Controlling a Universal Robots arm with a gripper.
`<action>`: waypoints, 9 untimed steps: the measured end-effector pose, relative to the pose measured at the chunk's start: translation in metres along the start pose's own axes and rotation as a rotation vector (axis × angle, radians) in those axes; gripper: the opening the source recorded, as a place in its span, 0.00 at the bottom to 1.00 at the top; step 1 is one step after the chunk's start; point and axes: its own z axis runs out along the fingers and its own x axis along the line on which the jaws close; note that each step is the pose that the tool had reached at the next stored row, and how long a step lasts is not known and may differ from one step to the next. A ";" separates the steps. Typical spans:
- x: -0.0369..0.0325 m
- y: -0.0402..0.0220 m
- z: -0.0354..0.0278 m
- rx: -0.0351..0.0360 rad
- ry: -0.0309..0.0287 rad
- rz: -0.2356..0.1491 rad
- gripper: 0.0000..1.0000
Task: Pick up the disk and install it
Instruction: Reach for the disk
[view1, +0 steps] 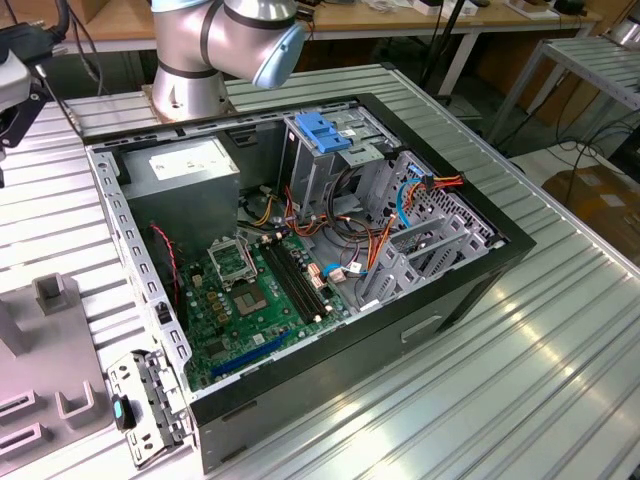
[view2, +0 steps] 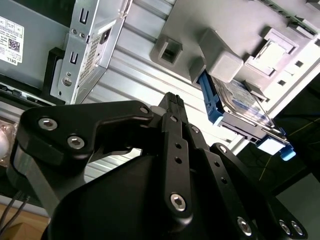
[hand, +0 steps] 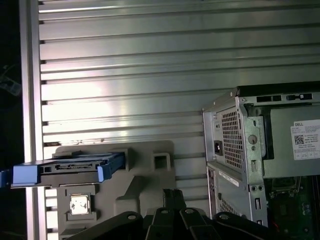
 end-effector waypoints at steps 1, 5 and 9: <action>0.0007 0.0000 0.0000 0.0000 0.0001 0.000 0.11; 0.0037 -0.0003 0.0000 0.0001 0.0003 0.000 0.11; 0.0066 -0.0005 0.0001 0.0001 0.0007 0.000 0.11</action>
